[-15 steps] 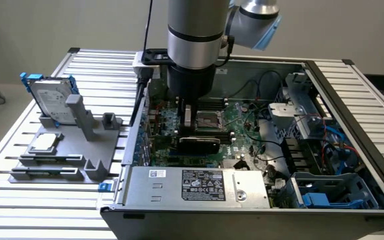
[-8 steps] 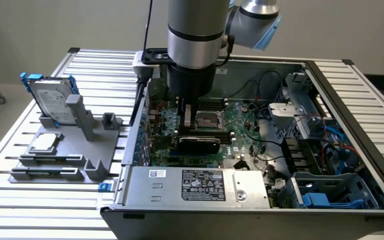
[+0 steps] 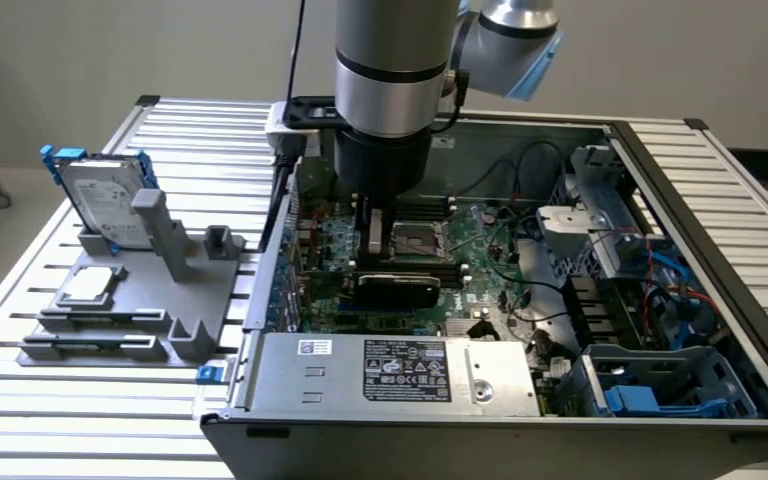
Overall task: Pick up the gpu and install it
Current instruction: 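Press down on the gpu until it lock into place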
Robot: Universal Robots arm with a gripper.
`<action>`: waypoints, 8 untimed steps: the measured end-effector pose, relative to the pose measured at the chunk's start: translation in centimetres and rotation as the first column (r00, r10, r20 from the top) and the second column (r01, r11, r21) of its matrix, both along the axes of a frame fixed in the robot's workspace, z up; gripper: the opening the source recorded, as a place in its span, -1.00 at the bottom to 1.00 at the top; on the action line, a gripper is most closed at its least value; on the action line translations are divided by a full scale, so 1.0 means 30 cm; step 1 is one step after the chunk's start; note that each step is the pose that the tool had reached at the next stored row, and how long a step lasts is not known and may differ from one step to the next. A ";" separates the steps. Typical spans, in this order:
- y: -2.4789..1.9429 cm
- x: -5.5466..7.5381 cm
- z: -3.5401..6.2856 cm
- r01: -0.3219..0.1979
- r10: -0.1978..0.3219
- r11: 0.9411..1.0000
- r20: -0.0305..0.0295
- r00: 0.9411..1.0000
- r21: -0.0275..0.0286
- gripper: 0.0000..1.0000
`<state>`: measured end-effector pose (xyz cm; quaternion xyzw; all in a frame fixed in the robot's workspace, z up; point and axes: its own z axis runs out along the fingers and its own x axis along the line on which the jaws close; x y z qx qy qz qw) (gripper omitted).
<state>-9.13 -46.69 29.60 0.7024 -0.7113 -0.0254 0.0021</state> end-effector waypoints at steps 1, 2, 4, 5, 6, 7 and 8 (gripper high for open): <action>0.000 0.000 0.000 0.000 0.000 1.000 0.000 1.000 0.000 -0.79; 0.000 0.000 0.000 0.000 0.000 1.000 0.000 1.000 0.000 -0.79; 0.000 0.000 0.000 0.000 0.000 1.000 0.000 1.000 0.000 -0.79; 0.000 0.000 0.000 0.000 0.000 1.000 0.000 1.000 0.000 -0.79; 0.000 0.000 0.000 0.000 0.000 1.000 0.000 1.000 0.000 -0.79; 0.000 0.000 -0.002 0.000 0.000 1.000 0.000 1.000 0.000 -0.79; 0.000 0.000 -0.005 0.000 0.000 1.000 0.000 1.000 0.000 -0.79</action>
